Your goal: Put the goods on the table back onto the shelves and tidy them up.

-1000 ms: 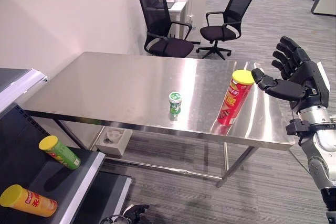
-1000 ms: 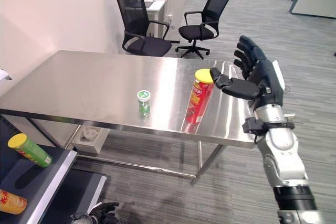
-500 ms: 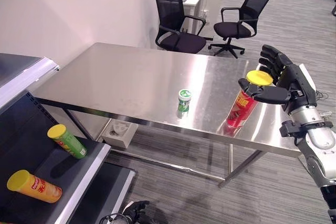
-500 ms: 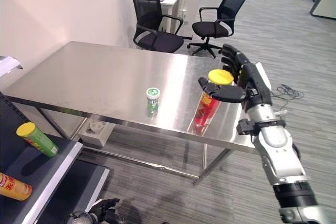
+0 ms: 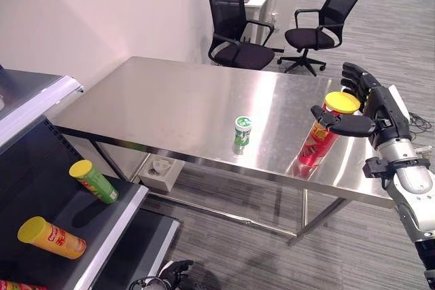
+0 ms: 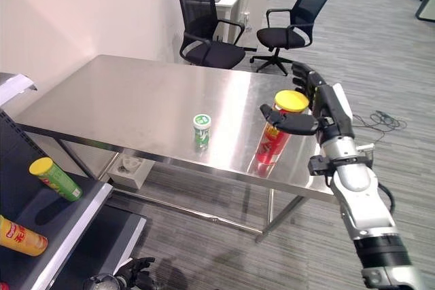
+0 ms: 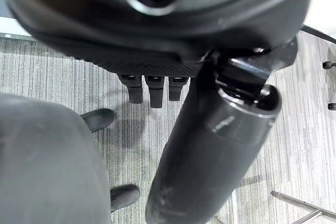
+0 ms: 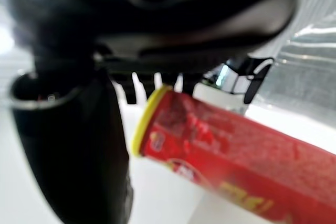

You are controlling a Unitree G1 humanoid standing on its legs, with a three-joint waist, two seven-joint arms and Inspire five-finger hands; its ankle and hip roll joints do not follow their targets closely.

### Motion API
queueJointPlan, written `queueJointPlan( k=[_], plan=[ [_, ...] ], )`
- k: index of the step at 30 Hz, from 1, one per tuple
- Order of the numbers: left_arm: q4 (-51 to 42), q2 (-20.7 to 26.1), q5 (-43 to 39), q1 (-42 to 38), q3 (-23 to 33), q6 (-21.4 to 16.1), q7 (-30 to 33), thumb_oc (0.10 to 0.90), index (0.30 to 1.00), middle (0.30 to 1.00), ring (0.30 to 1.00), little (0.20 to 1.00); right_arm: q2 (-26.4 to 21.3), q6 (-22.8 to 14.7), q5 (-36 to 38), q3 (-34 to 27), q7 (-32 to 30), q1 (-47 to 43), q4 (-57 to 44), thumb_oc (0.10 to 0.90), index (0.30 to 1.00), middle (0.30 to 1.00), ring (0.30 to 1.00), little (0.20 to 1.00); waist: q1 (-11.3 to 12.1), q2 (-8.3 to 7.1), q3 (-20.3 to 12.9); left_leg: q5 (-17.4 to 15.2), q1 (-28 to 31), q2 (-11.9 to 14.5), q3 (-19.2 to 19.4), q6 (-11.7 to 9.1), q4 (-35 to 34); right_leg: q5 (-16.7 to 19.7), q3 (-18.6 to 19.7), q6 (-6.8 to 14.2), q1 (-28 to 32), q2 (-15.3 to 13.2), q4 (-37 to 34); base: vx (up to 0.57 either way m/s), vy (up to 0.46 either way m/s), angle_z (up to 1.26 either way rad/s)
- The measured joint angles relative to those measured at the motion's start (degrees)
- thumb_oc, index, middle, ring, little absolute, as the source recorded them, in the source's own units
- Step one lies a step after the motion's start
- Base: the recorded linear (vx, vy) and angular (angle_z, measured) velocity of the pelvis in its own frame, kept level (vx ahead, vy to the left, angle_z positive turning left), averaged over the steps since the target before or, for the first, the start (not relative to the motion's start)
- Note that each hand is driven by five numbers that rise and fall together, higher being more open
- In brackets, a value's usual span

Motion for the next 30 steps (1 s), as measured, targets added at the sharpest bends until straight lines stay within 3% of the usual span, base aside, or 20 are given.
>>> queueJointPlan(
  k=[2,7,16,17,18,20,21,30],
  plan=[
    [-0.06,0.01,0.03,0.02,-0.10,-0.02,0.01,0.800,0.900,0.900,0.900,0.900,4.36,-0.23,0.01,-0.01,-1.10,-1.88,3.33,0.800,0.900,0.900,0.900,0.900,0.03,-0.10,0.06,-0.02,0.28,0.04,0.04,0.00,-0.01,-0.10,0.06,0.14,0.32,0.07,-0.01,0.00,0.000,0.00],
    [-0.79,-0.12,-0.04,0.07,-0.01,-0.03,0.24,0.800,0.900,0.900,0.900,0.900,5.43,0.82,0.01,0.12,-1.95,-1.95,9.01,0.800,0.900,0.900,0.900,0.900,0.98,0.05,0.13,-0.02,-0.10,-0.05,-0.47,0.02,-0.01,-0.18,-0.49,0.25,0.17,-0.04,-0.01,0.01,0.002,0.05],
    [-1.07,-0.14,-0.14,0.05,0.01,-0.04,0.43,0.800,0.900,0.900,0.900,0.900,7.82,1.06,2.48,1.33,-2.01,-2.17,9.07,0.800,0.900,0.900,0.900,0.900,1.51,0.02,0.15,0.01,-0.05,-0.06,-0.79,0.00,0.00,-0.06,-0.77,0.06,0.33,-0.02,0.00,0.00,-0.002,0.01],
    [-1.08,-0.14,-0.15,0.05,0.00,-0.04,0.44,0.800,0.900,0.900,0.900,0.900,7.81,1.05,2.87,1.36,-2.00,-2.22,9.07,0.758,0.836,0.836,0.836,0.836,1.51,0.02,0.15,0.02,-0.04,-0.06,-0.79,-0.02,0.00,-0.05,-0.77,0.06,0.34,-0.02,0.01,0.00,0.000,0.00],
    [-1.08,-0.14,-0.16,0.05,0.00,-0.04,0.44,0.800,0.900,0.900,0.900,0.900,7.81,1.05,3.13,1.36,-2.01,-2.27,9.07,0.582,0.573,0.573,0.573,0.573,1.50,0.02,0.15,0.03,-0.04,-0.05,-0.80,-0.04,0.00,-0.05,-0.78,0.06,0.35,-0.01,0.01,0.00,0.000,0.00],
    [-1.07,-0.14,-0.17,0.06,0.00,-0.04,0.44,0.800,0.900,0.900,0.900,0.900,7.81,1.06,3.74,1.36,-1.98,-2.33,9.07,0.543,0.514,0.514,0.514,0.514,1.51,0.00,0.16,0.04,-0.03,-0.05,-0.80,-0.04,0.00,-0.05,-0.78,0.06,0.36,-0.01,0.02,0.00,0.000,0.00],
    [-1.07,-0.14,-0.18,0.05,0.01,-0.04,0.44,0.800,0.900,0.900,0.900,0.900,7.82,1.05,4.33,1.36,-1.96,-2.33,9.07,0.400,0.300,0.300,0.300,0.300,1.51,0.00,0.16,0.05,-0.03,-0.05,-0.80,-0.05,0.00,-0.05,-0.78,0.05,0.36,-0.01,0.02,0.00,0.000,0.00],
    [-1.05,-0.04,-1.37,0.18,0.11,-0.03,0.46,0.800,0.900,0.900,0.900,0.900,9.28,1.02,5.56,1.42,-2.06,-2.49,9.11,0.400,0.300,0.300,0.300,0.300,1.51,-0.15,0.21,0.06,0.10,-0.04,-0.85,-0.06,0.00,-0.05,-0.81,0.05,0.51,0.00,0.03,0.00,0.000,0.00]
  ],
)
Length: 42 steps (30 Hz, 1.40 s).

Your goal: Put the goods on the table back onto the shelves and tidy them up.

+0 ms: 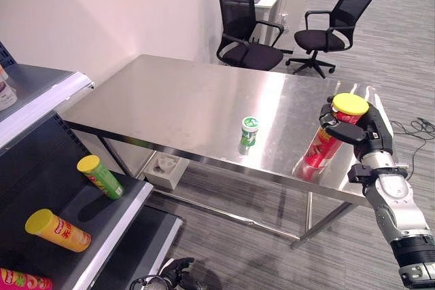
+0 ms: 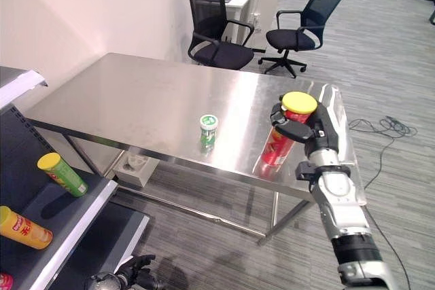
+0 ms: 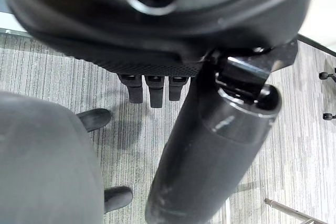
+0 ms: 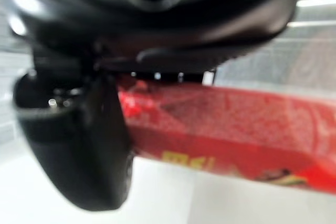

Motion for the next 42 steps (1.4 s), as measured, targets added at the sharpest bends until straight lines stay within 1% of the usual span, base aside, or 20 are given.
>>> queueJointPlan(
  k=[12,19,21,22,23,24,26,27,29,30,31,32,34,35,36,38,39,40,41,42],
  plan=[
    [-0.37,0.07,-0.85,0.29,0.24,0.01,1.11,0.800,0.900,0.900,0.900,0.900,0.57,0.82,-8.09,-0.20,-4.58,-0.05,-1.43,0.400,0.300,0.300,0.300,0.300,-0.08,-0.08,-0.02,0.01,0.08,-0.12,0.00,0.01,-0.05,0.04,0.04,-0.04,0.01,-0.15,0.34,0.00,0.027,-0.01],
    [-1.03,0.16,-0.85,0.60,0.46,0.01,2.16,0.800,0.900,0.900,0.900,0.900,7.89,0.26,-10.43,-0.09,-6.57,-0.39,-12.75,0.400,0.300,0.300,0.300,0.300,0.20,0.04,0.03,-0.26,0.53,-0.44,1.41,0.43,0.02,-0.15,1.29,0.26,-1.05,-0.22,1.96,-0.07,0.052,-0.11],
    [-1.29,0.20,-0.90,0.19,0.41,-0.03,2.20,0.800,0.900,0.900,0.900,0.900,9.51,0.14,-10.66,0.30,-6.77,-1.25,-13.96,0.400,0.300,0.300,0.300,0.300,0.23,0.45,0.63,-0.24,0.21,-0.25,2.20,0.60,0.18,-1.42,1.26,2.24,-3.11,-0.50,6.33,-0.21,0.004,-0.17],
    [-1.54,0.22,-0.97,-0.60,0.21,-0.02,2.64,0.800,0.900,0.900,0.900,0.900,10.51,0.03,-10.85,1.24,-7.48,-4.52,-13.86,0.400,0.300,0.300,0.300,0.300,0.40,1.45,3.30,-1.13,-1.79,0.91,2.93,1.91,3.84,-3.21,0.98,5.22,-9.49,-1.69,18.23,-0.08,-0.143,-0.42],
    [-2.13,0.46,-0.98,-1.67,-0.05,-0.13,2.86,0.800,0.900,0.900,0.900,0.900,11.30,0.03,-10.98,2.18,-7.73,-6.96,-14.50,0.400,0.300,0.300,0.300,0.300,0.20,2.43,5.90,-1.49,-1.98,1.60,2.73,1.96,5.36,-4.80,1.57,10.25,-15.98,-3.08,30.74,-0.12,-0.359,0.17],
    [-1.81,1.22,-0.98,-1.68,0.21,-0.10,3.40,0.800,0.900,0.900,0.900,0.900,11.20,0.05,-11.51,1.93,-7.80,-4.33,-18.58,0.400,0.300,0.300,0.300,0.300,-0.50,1.44,6.77,-1.70,-3.64,-0.05,-0.42,1.91,6.50,-8.90,7.24,10.94,-19.79,-5.60,40.50,-0.15,-0.413,0.72],
    [-2.19,1.37,-2.30,-1.18,2.37,-0.53,3.66,0.800,0.900,0.900,0.900,0.900,11.00,-0.03,-12.43,0.35,-7.72,-1.78,-22.24,0.400,0.300,0.300,0.300,0.300,0.29,0.75,6.74,-1.24,-5.23,-1.78,-5.01,1.29,8.36,-11.58,14.57,8.75,-17.81,-7.54,42.63,-0.09,-0.311,1.37],
    [-2.21,2.12,-3.30,-1.41,2.76,-0.53,4.19,0.800,0.900,0.900,0.900,0.900,10.81,-0.07,-12.78,-1.02,-7.63,-0.98,-23.90,0.400,0.300,0.300,0.300,0.300,0.31,1.00,6.94,-0.88,-7.16,-2.29,-8.47,0.77,9.73,-12.65,17.82,6.92,-15.17,-7.77,40.64,-0.10,-0.319,1.48],
    [-2.50,4.35,-4.06,-1.15,2.85,-0.74,4.70,0.800,0.900,0.900,0.900,0.900,10.72,-0.08,-13.75,-1.53,-7.46,-1.87,-24.30,0.400,0.300,0.300,0.300,0.300,1.59,-0.05,7.39,0.02,-9.50,-3.11,-12.01,-0.68,10.76,-15.30,20.45,6.37,-9.63,-7.37,32.48,-0.26,-0.564,1.35],
    [-2.62,5.71,-5.11,-0.82,4.59,-0.55,4.92,0.800,0.900,0.900,0.900,0.900,9.67,0.04,-14.30,-2.58,-6.96,-0.49,-25.75,0.400,0.300,0.300,0.300,0.300,2.14,0.23,7.35,1.07,-12.17,-2.04,-16.77,-2.27,10.47,-19.05,25.72,3.87,-5.58,-2.33,24.95,-0.25,-0.508,1.37],
    [-2.24,5.47,-5.63,-0.37,5.56,-0.87,5.61,0.800,0.900,0.900,0.900,0.900,9.55,-0.18,-14.39,-3.32,-6.92,-0.08,-25.82,0.400,0.300,0.300,0.300,0.300,2.49,2.46,7.82,3.24,-12.53,1.09,-19.66,-3.43,8.29,-18.00,22.81,1.45,-4.98,0.78,23.12,-0.29,-0.501,1.31],
    [-1.74,5.53,-6.02,-0.01,6.95,-1.14,5.76,0.800,0.900,0.900,0.900,0.900,9.69,-0.17,-14.30,-3.37,-7.10,-0.02,-25.44,0.400,0.300,0.300,0.300,0.300,3.22,2.87,7.66,4.33,-12.57,3.12,-20.92,-3.68,6.41,-16.67,21.70,0.03,-5.43,2.43,22.27,-0.32,-0.323,0.94],
    [1.56,4.90,-7.49,1.66,6.90,-0.12,5.68,0.800,0.900,0.900,0.900,0.900,9.32,-0.24,-14.38,-3.20,-7.19,0.94,-25.03,0.400,0.300,0.300,0.300,0.300,3.21,1.84,7.61,-1.67,-14.20,4.95,-18.70,4.46,6.24,-15.56,17.27,-2.20,-6.39,5.19,24.10,-0.31,-0.296,0.85],
    [3.30,4.59,-7.76,1.58,6.77,0.04,5.93,0.800,0.900,0.900,0.900,0.900,7.88,-1.22,-14.45,-3.35,-7.29,2.43,-25.34,0.400,0.300,0.300,0.300,0.300,2.55,1.42,7.50,-0.62,-16.14,6.69,-14.97,12.23,6.28,-15.74,14.09,-3.86,-8.38,7.00,26.07,-0.18,-0.146,0.97],
    [3.27,5.64,-7.73,1.99,7.38,0.21,6.04,0.800,0.900,0.900,0.900,0.900,7.55,-1.32,-14.71,-3.49,-7.17,3.38,-25.67,0.400,0.300,0.300,0.300,0.300,2.26,-0.45,7.70,-0.87,-16.91,7.18,-11.56,11.71,6.28,-16.57,13.23,-5.57,-8.93,6.03,25.72,-0.17,-0.145,0.87],
    [3.46,5.71,-7.73,5.32,7.08,0.38,6.01,0.800,0.900,0.900,0.900,0.900,8.22,-1.26,-14.74,-3.38,-7.08,6.12,-26.10,0.400,0.300,0.300,0.300,0.300,2.72,-3.21,6.27,-1.43,-15.81,7.77,-1.80,4.56,4.70,-16.01,12.05,-7.55,-9.85,4.83,24.96,-0.32,-0.102,0.49],
    [3.74,5.40,-7.71,6.13,7.11,0.97,6.00,0.800,0.900,0.900,0.900,0.900,8.23,-1.26,-14.69,-3.47,-7.03,6.59,-26.14,0.400,0.300,0.300,0.300,0.300,2.40,-3.25,6.10,-0.27,-14.44,6.55,-0.73,2.23,4.87,-13.37,11.33,-7.44,-9.29,4.56,23.13,-0.42,-0.087,0.41],
    [3.49,5.15,-7.56,6.43,7.65,1.10,5.68,0.800,0.900,0.900,0.900,0.900,8.60,-1.40,-14.44,-4.40,-6.88,8.34,-27.15,0.400,0.300,0.300,0.300,0.300,2.31,-3.42,5.59,-0.78,-13.61,5.68,2.34,1.78,6.68,-12.06,8.85,-8.08,-8.84,3.09,20.61,-0.31,-0.036,1.08],
    [4.04,4.69,-7.42,6.85,9.21,1.10,6.02,0.800,0.900,0.900,0.900,0.900,10.40,-1.17,-13.77,-5.57,-6.73,12.77,-30.24,0.400,0.300,0.300,0.300,0.300,0.07,-4.17,4.95,-1.96,-13.05,4.12,8.92,-0.39,10.99,-9.04,5.80,-7.99,-6.71,1.40,15.30,-0.19,-0.010,1.09],
    [4.93,4.34,-7.12,7.37,9.55,1.24,6.09,0.800,0.900,0.900,0.900,0.900,11.20,-1.12,-13.23,-3.79,-4.88,13.12,-32.43,0.400,0.300,0.300,0.300,0.300,-0.65,-3.83,4.82,-3.80,-9.44,4.51,10.55,-3.07,12.65,-6.84,5.03,-7.69,-6.37,0.71,12.15,-0.23,0.008,1.11]
  ],
)
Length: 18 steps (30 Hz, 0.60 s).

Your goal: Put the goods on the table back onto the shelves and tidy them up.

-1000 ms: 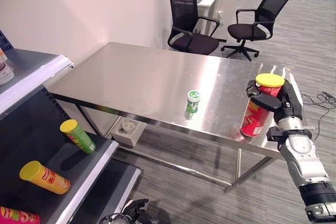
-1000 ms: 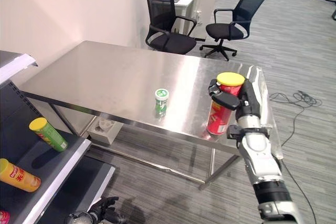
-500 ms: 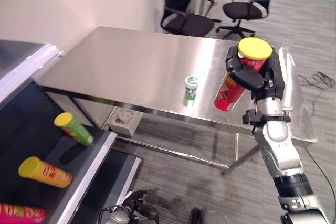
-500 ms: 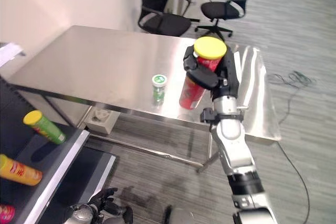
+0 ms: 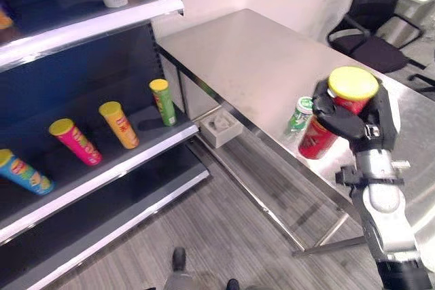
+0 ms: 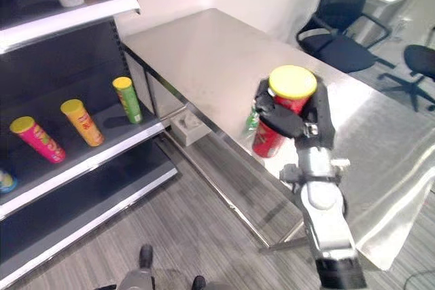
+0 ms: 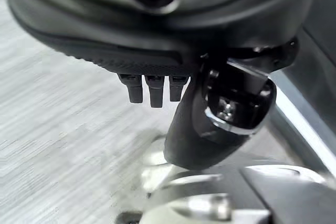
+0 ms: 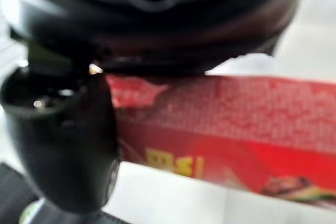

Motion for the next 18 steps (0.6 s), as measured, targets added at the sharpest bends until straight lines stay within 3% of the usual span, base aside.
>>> queueJointPlan(
  k=[3,7,9,12,14,15,16,17,18],
  plan=[
    [2.46,-0.34,2.43,0.06,-0.07,0.24,0.15,0.800,0.900,0.900,0.900,0.900,-0.58,0.08,0.71,6.85,4.77,0.66,-4.19,0.400,0.300,0.300,0.300,0.300,-3.05,0.58,-0.14,-2.56,8.19,2.06,-1.16,-3.91,-0.75,2.59,-3.52,0.33,0.99,-0.27,-3.37,-0.22,0.084,0.70],
    [3.27,0.48,6.29,0.27,-2.14,0.24,0.59,0.800,0.900,0.900,0.900,0.900,-1.30,-0.03,0.32,14.27,9.42,0.66,-6.20,0.400,0.300,0.300,0.300,0.300,-4.17,1.35,-0.55,-2.37,13.13,5.24,-1.28,-4.23,-2.80,5.38,-7.74,1.23,0.25,-0.97,-5.72,-0.20,0.251,0.55],
    [3.17,0.49,8.51,0.27,-5.23,0.30,1.23,0.800,0.900,0.900,0.900,0.900,-1.40,0.15,-1.92,20.40,10.90,0.24,-5.41,0.400,0.300,0.300,0.300,0.300,-5.38,3.26,-1.23,-1.06,13.02,8.48,-1.23,-6.12,-3.69,6.06,-11.76,3.01,-1.03,-2.36,-6.40,-0.15,0.251,1.04],
    [3.02,-0.65,8.54,-0.32,-6.99,0.27,1.89,0.800,0.900,0.900,0.900,0.900,-1.37,0.66,-5.88,24.29,12.31,-0.90,-3.16,0.400,0.300,0.300,0.300,0.300,-3.79,5.62,-1.55,-0.85,12.33,10.14,-1.54,-6.18,-6.10,8.09,-12.60,5.68,-3.01,-5.40,-6.15,-0.21,0.445,0.81],
    [2.03,-0.52,8.56,-0.59,-7.81,0.23,2.39,0.800,0.900,0.900,0.900,0.900,-0.86,0.61,-7.88,26.03,11.25,-3.05,0.16,0.400,0.300,0.300,0.300,0.300,-4.13,6.07,-1.73,-0.92,9.82,10.84,-1.40,-6.29,-4.66,8.81,-14.52,7.18,-4.67,-8.54,-4.73,-0.12,0.341,0.75],
    [1.13,-0.65,8.53,-0.47,-8.49,0.22,2.75,0.800,0.900,0.900,0.900,0.900,0.23,0.86,-9.04,26.98,11.14,-4.42,2.55,0.400,0.300,0.300,0.300,0.300,-3.66,6.44,-1.68,-0.96,8.35,10.77,-2.45,-6.10,-4.66,9.38,-14.77,8.91,-5.31,-10.50,-3.86,-0.13,0.441,0.93],
    [0.66,-2.50,8.46,-0.46,-8.50,-0.13,3.74,0.800,0.900,0.900,0.900,0.900,-1.33,1.54,-11.20,28.55,10.36,-5.79,4.61,0.400,0.300,0.300,0.300,0.300,-3.23,9.23,-1.91,-1.10,7.19,10.49,-4.19,-2.93,-5.53,11.39,-12.79,12.69,-6.07,-13.21,-3.29,-0.15,0.570,0.81],
    [0.65,-2.00,8.35,-1.06,-8.02,-0.13,4.35,0.800,0.900,0.900,0.900,0.900,-0.08,1.54,-12.45,29.43,9.69,-5.81,6.58,0.400,0.300,0.300,0.300,0.300,-2.16,6.84,-1.17,-0.69,7.31,6.90,-4.17,-6.09,-5.53,12.69,-10.99,14.32,-5.82,-16.96,-3.26,-0.14,0.632,0.77],
    [0.26,-0.79,8.37,-1.08,-8.16,-0.36,4.56,0.800,0.900,0.900,0.900,0.900,0.97,2.43,-13.22,31.38,8.99,-5.49,7.79,0.400,0.300,0.300,0.300,0.300,-2.12,3.99,-1.54,-1.65,6.01,2.93,-4.27,-4.05,-5.13,11.07,-9.98,14.36,-5.49,-20.48,-4.77,-0.07,0.525,0.64]
  ],
)
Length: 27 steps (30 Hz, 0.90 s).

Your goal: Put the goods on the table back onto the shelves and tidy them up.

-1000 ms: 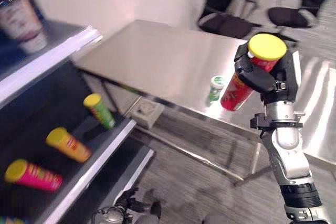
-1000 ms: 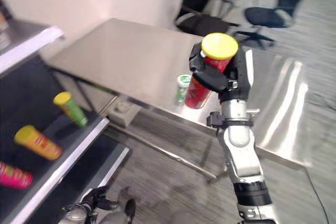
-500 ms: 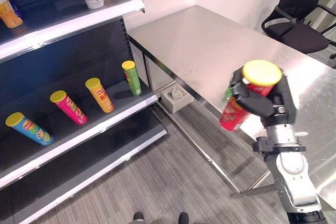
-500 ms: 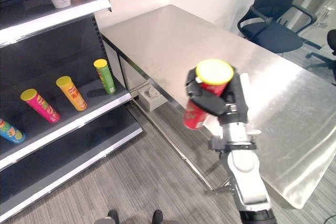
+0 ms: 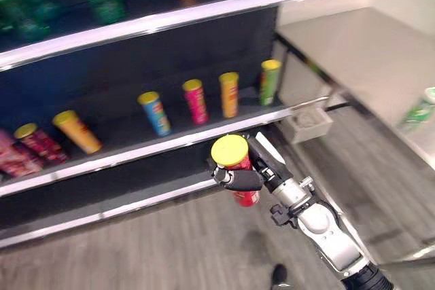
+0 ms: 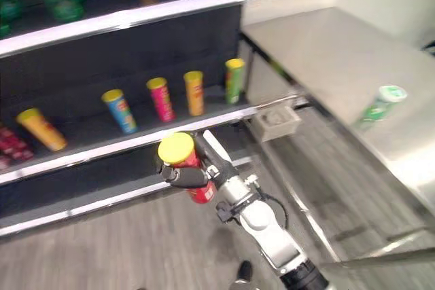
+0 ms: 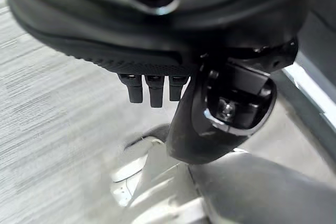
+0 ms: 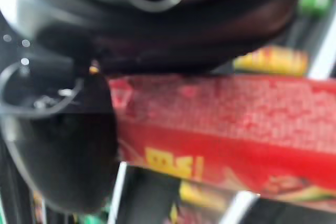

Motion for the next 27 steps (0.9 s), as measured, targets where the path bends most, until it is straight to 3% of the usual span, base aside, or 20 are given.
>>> queueJointPlan(
  k=[1,2,3,6,7,8,9,10,11,12,13,14,15,17,19,20,22,23,25,27],
  plan=[
    [-0.01,0.97,0.05,-0.70,-0.59,0.03,0.01,0.800,0.900,0.900,0.900,0.900,0.91,0.41,-1.91,1.34,0.05,0.88,-0.04,0.400,0.300,0.300,0.300,0.300,-0.13,-2.18,-0.35,0.21,-0.84,-3.64,-0.48,2.17,0.38,-2.30,-0.58,-0.37,0.97,-2.92,-1.32,-0.07,0.525,0.89],
    [-0.11,1.87,0.16,-1.35,-1.62,-0.03,-0.04,0.800,0.900,0.900,0.900,0.900,2.33,0.63,-4.14,1.67,0.04,2.14,-0.70,0.400,0.300,0.300,0.300,0.300,0.25,-3.78,-0.12,0.44,-2.11,-7.08,-1.29,4.49,1.69,-2.54,-0.67,-3.84,1.77,-5.61,-1.39,-0.06,0.521,1.14],
    [-0.72,3.07,0.18,-1.84,-2.18,-0.10,-0.11,0.800,0.900,0.900,0.900,0.900,4.14,0.87,-5.82,1.52,-0.26,3.88,-1.18,0.400,0.300,0.300,0.300,0.300,-0.04,-5.96,-0.03,-0.54,-3.50,-10.47,-2.70,6.37,4.13,6.10,-0.06,-8.12,2.46,-8.98,1.33,-0.04,0.442,0.92],
    [-1.74,2.50,0.21,-1.81,-3.70,-0.74,-0.19,0.800,0.900,0.900,0.900,0.900,7.83,1.80,-8.10,1.66,-0.56,5.32,-0.37,0.400,0.300,0.300,0.300,0.300,0.75,-4.70,0.49,-2.45,-2.60,-13.46,-3.15,10.18,6.79,21.41,-1.37,-7.37,2.89,-12.45,1.59,-0.03,0.350,0.34],
    [-1.68,2.43,0.19,-1.55,-3.66,-0.77,-0.32,0.800,0.900,0.900,0.900,0.900,8.79,2.03,-8.53,2.13,-0.74,5.15,-0.31,0.400,0.300,0.300,0.300,0.300,0.96,-4.69,0.70,-1.53,-1.67,-13.95,-2.28,10.63,5.90,22.36,-1.36,-7.80,2.09,-13.12,2.31,-0.02,0.155,-0.11],
    [-1.68,1.92,0.20,-1.37,-3.27,-0.72,-0.42,0.800,0.900,0.900,0.900,0.900,9.28,2.02,-8.67,2.61,-0.83,5.05,-0.32,0.400,0.300,0.300,0.300,0.300,0.82,-4.26,0.90,-0.76,-0.41,-14.30,-1.30,11.46,4.10,16.51,-2.16,-2.46,0.84,-12.93,4.55,-0.06,0.427,-0.30],
    [-1.76,2.00,0.25,-0.94,-3.16,-0.79,-0.53,0.800,0.900,0.900,0.900,0.900,9.36,2.02,-9.02,2.72,-0.84,4.66,-0.30,0.400,0.300,0.300,0.300,0.300,1.21,-4.04,0.94,-0.43,0.13,-14.40,-0.44,12.26,3.06,14.99,-3.34,-0.55,0.78,-12.52,5.91,-0.06,0.356,-0.35],
    [-1.93,1.81,0.18,-0.66,-2.56,-0.70,-0.61,0.800,0.900,0.900,0.900,0.900,9.63,2.07,-9.33,2.43,-1.35,4.43,0.25,0.400,0.300,0.300,0.300,0.300,0.98,-4.09,0.97,0.35,1.43,-15.49,0.16,13.16,1.21,12.03,-5.98,0.60,0.67,-11.73,7.99,-0.08,0.514,-0.38],
    [-3.09,1.73,0.11,0.74,-0.29,-1.11,-0.93,0.800,0.900,0.900,0.900,0.900,10.63,1.84,-9.54,1.87,-1.89,4.39,1.71,0.400,0.300,0.300,0.300,0.300,0.89,-3.88,1.14,1.25,2.50,-15.54,1.07,14.89,-0.78,12.19,-6.35,0.04,0.81,-9.75,12.97,-0.04,0.291,-0.27],
    [-3.09,1.73,0.11,0.74,-0.29,-1.11,-0.93,0.800,0.900,0.900,0.900,0.900,10.63,1.84,-9.54,1.87,-1.89,4.39,1.71,0.400,0.300,0.300,0.300,0.300,0.89,-3.88,1.14,1.25,2.50,-15.54,1.07,14.89,-0.78,12.19,-6.35,0.04,0.81,-9.75,12.97,-0.02,0.210,-0.53],
    [-2.93,-0.36,0.00,0.66,1.15,-0.89,-1.21,0.800,0.900,0.900,0.900,0.900,8.02,2.14,-9.33,1.78,-2.09,3.43,3.68,0.400,0.300,0.300,0.300,0.300,0.31,-1.23,2.40,2.69,5.04,-14.12,2.28,15.42,-4.89,-3.44,0.88,0.25,-1.28,-0.81,19.07,0.02,0.117,-0.36],
    [-1.60,-1.01,-0.01,0.53,1.59,-0.91,-1.29,0.800,0.900,0.900,0.900,0.900,5.14,2.63,-8.80,1.72,-2.10,3.56,3.74,0.400,0.300,0.300,0.300,0.300,-1.30,0.10,3.00,3.84,5.27,-13.35,2.28,14.75,-6.43,-9.14,4.85,0.37,-1.41,6.46,19.96,-0.01,0.083,-0.43],
    [-1.37,-1.03,-0.21,0.68,1.82,-0.85,-1.43,0.800,0.900,0.900,0.900,0.900,3.73,2.60,-8.17,1.30,-2.18,3.90,4.05,0.400,0.300,0.300,0.300,0.300,-1.94,-0.57,2.99,3.81,5.19,-14.34,2.47,15.02,-6.69,-10.33,3.68,0.52,-1.53,8.22,20.27,0.00,0.086,-0.13],
    [-0.29,-0.97,-1.29,-0.03,3.81,-0.78,-1.65,0.800,0.900,0.900,0.900,0.900,3.26,2.60,-6.77,0.97,-2.41,4.94,5.42,0.400,0.300,0.300,0.300,0.300,-1.86,-0.92,3.09,3.82,5.20,-14.08,2.51,15.02,-6.62,-15.18,4.82,-3.22,-2.09,13.55,21.65,0.06,-0.031,-0.14],
    [0.80,-0.81,-2.07,-0.98,3.45,-0.47,-1.92,0.800,0.900,0.900,0.900,0.900,2.32,2.90,-5.39,0.99,-2.35,5.97,6.08,0.400,0.300,0.300,0.300,0.300,-2.37,-1.57,2.92,4.30,5.21,-14.16,2.29,14.04,-6.68,-15.67,4.87,-4.75,-0.62,17.60,18.75,0.09,-0.079,0.24],
    [0.70,-0.56,-2.10,-1.11,3.35,-0.50,-1.99,0.800,0.900,0.900,0.900,0.900,1.50,2.88,-4.38,0.97,-2.34,6.80,6.64,0.400,0.300,0.300,0.300,0.300,-2.37,-1.66,2.63,3.57,4.99,-14.26,0.95,12.43,-6.17,-14.74,5.54,-9.45,1.77,19.03,14.08,0.05,-0.069,0.35],
    [-0.30,-0.08,-2.18,-0.97,3.69,-0.72,-1.90,0.800,0.900,0.900,0.900,0.900,0.46,2.89,-3.16,0.78,-2.32,6.76,7.69,0.400,0.300,0.300,0.300,0.300,-1.24,-1.50,2.19,3.09,2.96,-12.98,0.28,10.31,-2.08,-12.36,5.77,-11.90,3.76,20.63,8.59,0.01,-0.055,0.14],
    [-1.45,-0.16,-2.43,-0.59,3.91,-0.92,-1.65,0.800,0.900,0.900,0.900,0.900,-0.02,2.84,-2.92,0.64,-2.44,6.68,7.51,0.400,0.300,0.300,0.300,0.300,-0.53,-1.56,2.19,3.09,0.73,-12.90,0.02,9.67,1.63,-11.89,5.80,-12.87,4.00,20.61,7.14,-0.01,-0.039,0.04],
    [-3.82,0.32,-5.18,-1.04,6.78,-1.90,-0.66,0.800,0.900,0.900,0.900,0.900,-0.52,2.82,-3.06,0.64,-2.88,5.84,8.15,0.400,0.300,0.300,0.300,0.300,0.24,-2.42,2.65,1.24,-8.09,-12.30,0.12,6.02,16.37,-9.41,5.58,-12.95,5.37,19.88,3.41,0.03,-0.005,0.07],
    [-3.89,0.24,-7.19,-1.11,7.82,-2.41,-0.63,0.800,0.900,0.900,0.900,0.900,-0.80,2.82,-3.77,1.21,-2.95,5.16,8.50,0.400,0.300,0.300,0.300,0.300,0.49,-2.46,2.73,1.05,-10.90,-10.69,0.31,5.70,21.17,-8.40,4.72,-12.97,7.32,19.75,0.68,0.08,0.040,0.00]
  ],
)
